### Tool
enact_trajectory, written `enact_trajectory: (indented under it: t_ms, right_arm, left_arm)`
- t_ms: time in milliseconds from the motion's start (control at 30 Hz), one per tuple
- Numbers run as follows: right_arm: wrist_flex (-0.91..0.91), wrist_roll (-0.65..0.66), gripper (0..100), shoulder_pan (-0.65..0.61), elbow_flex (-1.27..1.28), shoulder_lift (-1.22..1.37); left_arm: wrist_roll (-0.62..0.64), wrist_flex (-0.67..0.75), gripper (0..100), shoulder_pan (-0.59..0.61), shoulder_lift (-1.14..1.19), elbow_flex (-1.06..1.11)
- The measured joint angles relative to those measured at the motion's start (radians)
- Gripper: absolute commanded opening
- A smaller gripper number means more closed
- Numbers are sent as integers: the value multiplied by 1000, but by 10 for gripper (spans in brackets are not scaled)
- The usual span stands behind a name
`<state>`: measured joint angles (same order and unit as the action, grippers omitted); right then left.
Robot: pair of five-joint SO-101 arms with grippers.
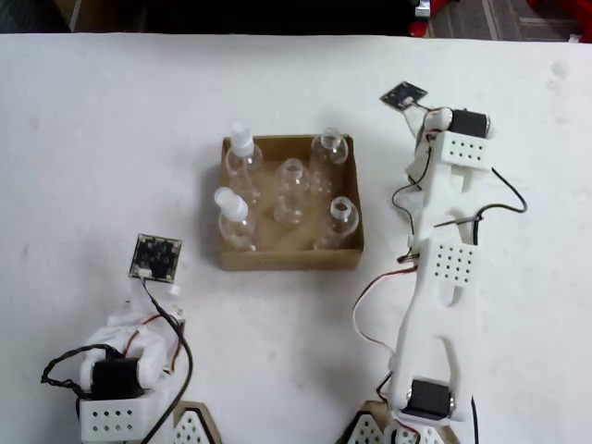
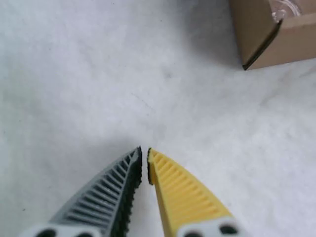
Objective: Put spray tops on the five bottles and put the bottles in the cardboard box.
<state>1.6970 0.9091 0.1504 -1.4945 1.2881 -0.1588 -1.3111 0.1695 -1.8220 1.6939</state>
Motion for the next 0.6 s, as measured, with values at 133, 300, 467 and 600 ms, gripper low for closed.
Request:
enact_trajectory:
  t_ms: [133, 300, 467, 600]
  right_arm:
    - [0, 3, 12, -2, 0, 0]
    - [2, 3, 33, -2, -52, 0]
    - [3, -77, 33, 0, -110, -44]
    - [3, -198, 33, 2, -110, -161]
  left_arm:
    - [0, 0, 25, 0, 0, 0]
    - [0, 0, 25, 0, 0, 0]
    - [0, 0, 25, 0, 0, 0]
    - [0, 0, 25, 0, 0, 0]
